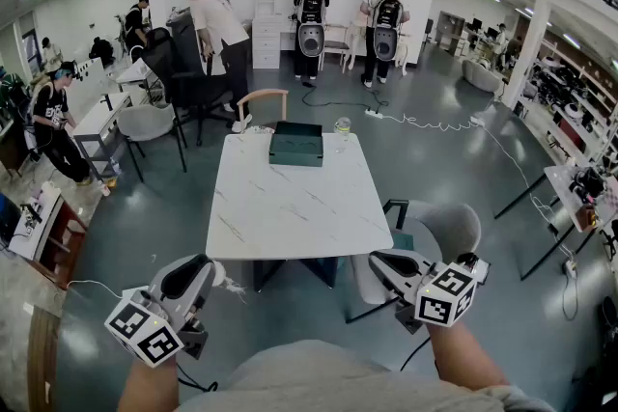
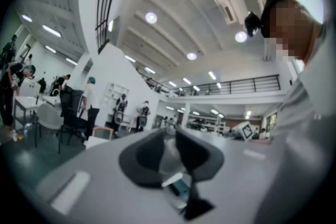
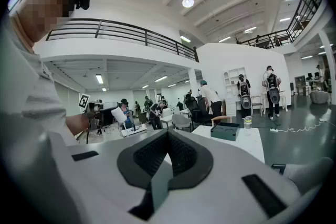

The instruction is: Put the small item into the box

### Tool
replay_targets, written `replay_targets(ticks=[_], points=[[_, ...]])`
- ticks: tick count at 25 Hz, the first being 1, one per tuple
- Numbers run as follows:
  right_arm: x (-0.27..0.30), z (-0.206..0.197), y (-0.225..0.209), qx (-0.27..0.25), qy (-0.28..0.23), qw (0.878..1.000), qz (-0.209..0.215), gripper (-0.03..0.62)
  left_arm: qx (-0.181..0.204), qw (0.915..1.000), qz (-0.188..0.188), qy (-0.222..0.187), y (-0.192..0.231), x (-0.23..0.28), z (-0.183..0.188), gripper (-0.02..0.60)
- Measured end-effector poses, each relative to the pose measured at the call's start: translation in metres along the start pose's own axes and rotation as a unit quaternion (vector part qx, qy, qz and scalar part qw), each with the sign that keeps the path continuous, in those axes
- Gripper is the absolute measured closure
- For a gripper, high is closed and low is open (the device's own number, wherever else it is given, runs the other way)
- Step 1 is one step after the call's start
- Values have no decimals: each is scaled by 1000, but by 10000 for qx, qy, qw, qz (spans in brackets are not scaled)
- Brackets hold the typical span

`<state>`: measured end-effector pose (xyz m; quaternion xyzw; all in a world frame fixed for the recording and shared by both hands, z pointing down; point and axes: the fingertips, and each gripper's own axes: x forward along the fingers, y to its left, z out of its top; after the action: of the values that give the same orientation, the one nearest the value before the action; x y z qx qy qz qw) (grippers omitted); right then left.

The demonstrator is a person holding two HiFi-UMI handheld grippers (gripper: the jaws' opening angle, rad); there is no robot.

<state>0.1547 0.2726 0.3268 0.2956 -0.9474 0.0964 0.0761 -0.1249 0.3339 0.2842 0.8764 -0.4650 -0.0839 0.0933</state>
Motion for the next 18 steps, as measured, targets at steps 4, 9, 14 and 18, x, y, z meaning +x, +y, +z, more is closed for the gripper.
replay_targets(ticks=[4,9,14,18], points=[[0,0,0,12,-6,10000,1,588,3,10000,-6,-9,-1,0,1,509],[0,-1,0,10,-10,10000,17,588,27,10000,-17,-22,-2,0,2,509],[0,-3,-5,36,-42,10000,3,588,50,10000,-26,3,-1,3,0,509],[0,-3,-13,120,-96,9999,48,586,80,10000,-21,30,-2,10,1,509]])
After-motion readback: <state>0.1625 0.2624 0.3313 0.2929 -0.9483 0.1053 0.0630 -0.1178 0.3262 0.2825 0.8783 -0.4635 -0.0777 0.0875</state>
